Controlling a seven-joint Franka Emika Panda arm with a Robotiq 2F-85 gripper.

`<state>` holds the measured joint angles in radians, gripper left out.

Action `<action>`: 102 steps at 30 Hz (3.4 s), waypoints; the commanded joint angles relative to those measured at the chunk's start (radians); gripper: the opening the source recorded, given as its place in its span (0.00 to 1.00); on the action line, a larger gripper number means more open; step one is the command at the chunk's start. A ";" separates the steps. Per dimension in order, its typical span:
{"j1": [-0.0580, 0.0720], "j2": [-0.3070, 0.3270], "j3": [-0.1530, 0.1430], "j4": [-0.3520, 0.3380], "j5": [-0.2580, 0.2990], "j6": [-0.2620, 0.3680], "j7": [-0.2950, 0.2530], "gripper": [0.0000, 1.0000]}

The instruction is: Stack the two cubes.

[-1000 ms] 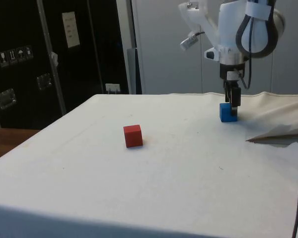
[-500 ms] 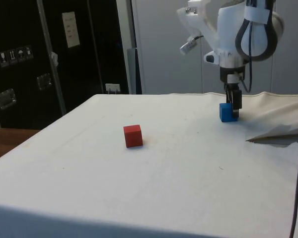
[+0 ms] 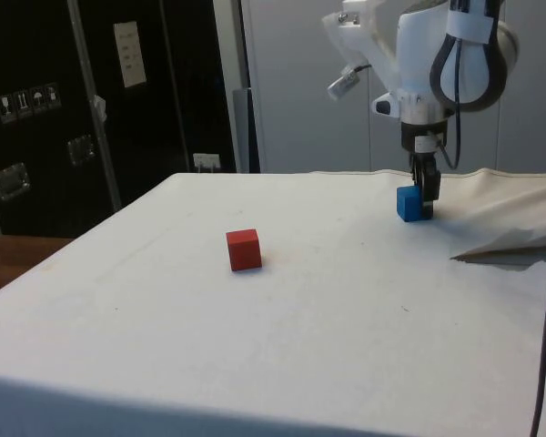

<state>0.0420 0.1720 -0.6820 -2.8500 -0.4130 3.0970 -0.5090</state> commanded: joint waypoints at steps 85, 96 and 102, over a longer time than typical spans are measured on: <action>0.057 -0.176 0.287 0.437 0.193 -0.659 0.037 0.06; 0.057 -0.150 0.348 0.494 0.245 -0.679 0.042 0.06; 0.059 -0.148 0.375 0.523 0.259 -0.701 0.054 0.06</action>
<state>0.0960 0.0240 -0.3110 -2.3350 -0.1610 2.4110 -0.4600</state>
